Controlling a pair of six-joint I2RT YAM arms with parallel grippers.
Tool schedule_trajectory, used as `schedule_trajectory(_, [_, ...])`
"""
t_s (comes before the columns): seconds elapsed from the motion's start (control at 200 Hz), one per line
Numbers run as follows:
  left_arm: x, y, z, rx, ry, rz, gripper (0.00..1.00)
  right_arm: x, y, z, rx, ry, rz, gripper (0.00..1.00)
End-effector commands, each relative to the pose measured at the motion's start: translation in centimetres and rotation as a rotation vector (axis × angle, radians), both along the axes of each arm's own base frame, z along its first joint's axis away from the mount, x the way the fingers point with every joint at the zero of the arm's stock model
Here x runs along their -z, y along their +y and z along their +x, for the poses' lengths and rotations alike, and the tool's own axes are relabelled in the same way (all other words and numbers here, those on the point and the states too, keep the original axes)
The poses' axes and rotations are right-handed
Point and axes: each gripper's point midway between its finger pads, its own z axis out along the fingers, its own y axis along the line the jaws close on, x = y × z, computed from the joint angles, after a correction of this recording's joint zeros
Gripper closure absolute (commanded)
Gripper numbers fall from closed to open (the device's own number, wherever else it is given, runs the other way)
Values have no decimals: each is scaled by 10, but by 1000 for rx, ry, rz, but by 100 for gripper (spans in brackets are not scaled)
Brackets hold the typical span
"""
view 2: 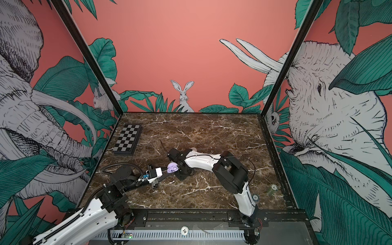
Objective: Insert the wireless bluetooth earbuds into the charging case
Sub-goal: 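Close the right gripper on the lavender earbud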
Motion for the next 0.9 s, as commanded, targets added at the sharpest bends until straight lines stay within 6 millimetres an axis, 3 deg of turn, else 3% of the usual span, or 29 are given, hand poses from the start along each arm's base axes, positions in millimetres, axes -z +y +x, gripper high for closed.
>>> schedule_trajectory(0.0, [-3, -1, -1, 9, -20, -2, 100, 16, -6, 1, 8, -7, -47, 79])
schedule_trajectory(0.38, [-2, -2, 0, 11, -15, 1, 100, 16, -8, -1, 32, -6, -46, 84])
schedule_trajectory(0.895, [1, -3, 2, 8, -10, 7, 100, -3, -15, 11, 115, -71, 16, 89])
